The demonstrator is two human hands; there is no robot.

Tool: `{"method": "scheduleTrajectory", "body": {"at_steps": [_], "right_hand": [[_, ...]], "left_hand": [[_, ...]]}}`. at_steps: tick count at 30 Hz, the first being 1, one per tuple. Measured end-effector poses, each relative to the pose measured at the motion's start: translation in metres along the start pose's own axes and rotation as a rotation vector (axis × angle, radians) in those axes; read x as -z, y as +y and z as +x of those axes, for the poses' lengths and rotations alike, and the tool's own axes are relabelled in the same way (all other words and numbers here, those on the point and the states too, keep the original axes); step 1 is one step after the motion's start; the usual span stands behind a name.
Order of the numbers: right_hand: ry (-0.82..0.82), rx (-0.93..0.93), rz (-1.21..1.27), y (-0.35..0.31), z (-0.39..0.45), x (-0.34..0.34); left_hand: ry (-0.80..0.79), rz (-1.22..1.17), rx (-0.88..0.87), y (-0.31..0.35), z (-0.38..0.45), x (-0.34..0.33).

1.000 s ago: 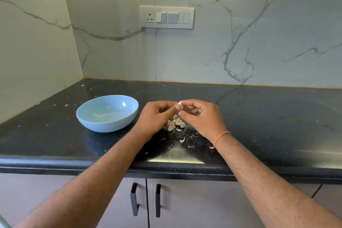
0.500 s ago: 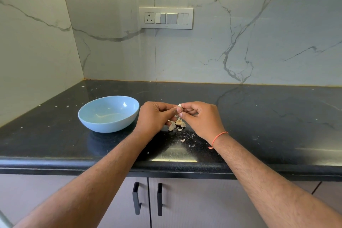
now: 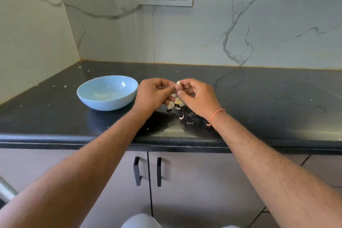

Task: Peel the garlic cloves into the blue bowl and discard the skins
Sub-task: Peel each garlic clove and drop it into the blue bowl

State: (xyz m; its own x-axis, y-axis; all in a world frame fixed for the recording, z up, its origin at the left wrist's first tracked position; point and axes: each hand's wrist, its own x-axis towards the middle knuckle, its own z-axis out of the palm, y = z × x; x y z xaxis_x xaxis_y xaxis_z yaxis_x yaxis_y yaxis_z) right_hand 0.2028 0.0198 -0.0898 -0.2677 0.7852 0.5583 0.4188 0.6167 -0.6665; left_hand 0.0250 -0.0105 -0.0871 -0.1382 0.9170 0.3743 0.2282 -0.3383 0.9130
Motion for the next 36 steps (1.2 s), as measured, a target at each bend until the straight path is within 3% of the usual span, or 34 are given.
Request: {"method": "scheduleTrajectory", "body": {"at_steps": [11,22,31,36], "right_hand": [[0.051,0.146,-0.117,0.007,0.001,-0.002],[-0.044,-0.021,0.114,0.006,0.002,0.001],[0.046,-0.236,0.276,0.016,0.008,0.000],[0.044,-0.254,0.364,0.011,0.007,0.003]], "left_hand": [[-0.049,0.050,-0.010,-0.006,0.005,-0.001],[-0.141,0.341,-0.189,-0.010,0.008,-0.008],[0.002,0.239,-0.066,-0.013,0.008,-0.001],[-0.078,0.181,-0.045,-0.015,0.007,0.000]]}}
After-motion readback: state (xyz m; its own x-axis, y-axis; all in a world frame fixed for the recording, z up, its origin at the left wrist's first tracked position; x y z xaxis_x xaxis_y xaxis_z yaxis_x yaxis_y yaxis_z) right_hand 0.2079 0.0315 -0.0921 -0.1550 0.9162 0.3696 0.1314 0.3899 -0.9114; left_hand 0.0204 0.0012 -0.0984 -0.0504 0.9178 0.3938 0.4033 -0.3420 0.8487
